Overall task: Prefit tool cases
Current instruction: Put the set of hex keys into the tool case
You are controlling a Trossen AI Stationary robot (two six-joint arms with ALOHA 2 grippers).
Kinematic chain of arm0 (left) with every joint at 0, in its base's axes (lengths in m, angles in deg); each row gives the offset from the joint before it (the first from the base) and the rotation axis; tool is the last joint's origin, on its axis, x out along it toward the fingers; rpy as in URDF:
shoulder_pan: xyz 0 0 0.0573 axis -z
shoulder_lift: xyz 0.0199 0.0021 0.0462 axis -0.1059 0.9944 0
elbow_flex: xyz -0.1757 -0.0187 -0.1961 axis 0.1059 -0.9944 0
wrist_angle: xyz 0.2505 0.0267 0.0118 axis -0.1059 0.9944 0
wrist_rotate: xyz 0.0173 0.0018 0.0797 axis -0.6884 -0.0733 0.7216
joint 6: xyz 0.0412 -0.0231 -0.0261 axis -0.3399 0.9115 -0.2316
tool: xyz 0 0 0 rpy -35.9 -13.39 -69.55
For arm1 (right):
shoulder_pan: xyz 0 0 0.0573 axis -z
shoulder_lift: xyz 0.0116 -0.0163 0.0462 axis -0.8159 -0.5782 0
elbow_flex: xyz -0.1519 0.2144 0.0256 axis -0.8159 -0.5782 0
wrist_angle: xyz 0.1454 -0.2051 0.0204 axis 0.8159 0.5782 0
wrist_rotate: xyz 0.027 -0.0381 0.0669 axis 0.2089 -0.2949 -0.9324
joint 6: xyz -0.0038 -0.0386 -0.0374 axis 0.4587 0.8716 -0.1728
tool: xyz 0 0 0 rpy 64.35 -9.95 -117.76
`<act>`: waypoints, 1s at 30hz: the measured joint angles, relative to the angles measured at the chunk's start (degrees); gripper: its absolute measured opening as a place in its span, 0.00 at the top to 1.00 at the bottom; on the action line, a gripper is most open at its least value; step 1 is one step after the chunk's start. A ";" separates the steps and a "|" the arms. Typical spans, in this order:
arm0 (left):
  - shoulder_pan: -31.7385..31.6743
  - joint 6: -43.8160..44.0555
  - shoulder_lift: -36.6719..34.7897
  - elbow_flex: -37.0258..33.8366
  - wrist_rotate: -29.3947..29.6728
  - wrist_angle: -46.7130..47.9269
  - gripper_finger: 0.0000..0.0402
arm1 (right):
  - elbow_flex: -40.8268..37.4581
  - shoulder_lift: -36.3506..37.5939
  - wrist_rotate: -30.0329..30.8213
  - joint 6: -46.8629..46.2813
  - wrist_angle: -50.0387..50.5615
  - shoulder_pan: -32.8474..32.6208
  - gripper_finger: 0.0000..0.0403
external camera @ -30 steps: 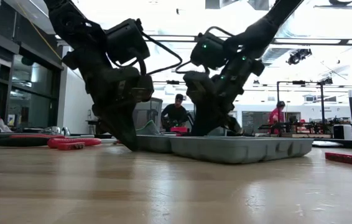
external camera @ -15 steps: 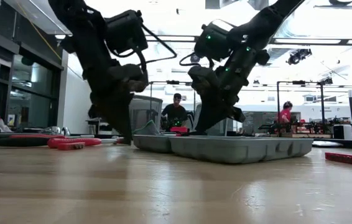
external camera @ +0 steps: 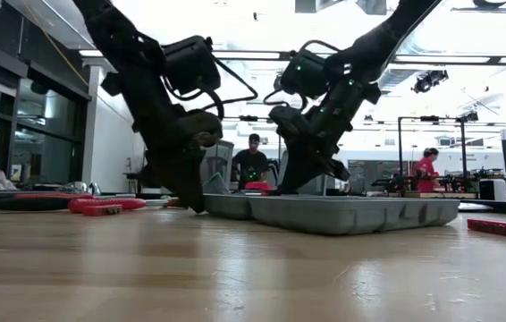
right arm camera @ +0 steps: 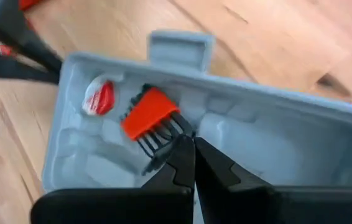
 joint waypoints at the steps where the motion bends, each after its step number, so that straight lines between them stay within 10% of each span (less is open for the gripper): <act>1: -0.42 -0.44 0.01 0.00 -0.35 -0.05 1.00 | 0.00 -0.25 -0.25 -0.21 -0.22 -0.07 1.00; 30: -2.60 -3.03 0.01 0.04 -3.60 -1.56 1.00 | 0.15 -1.39 0.97 0.71 -0.60 5.89 1.00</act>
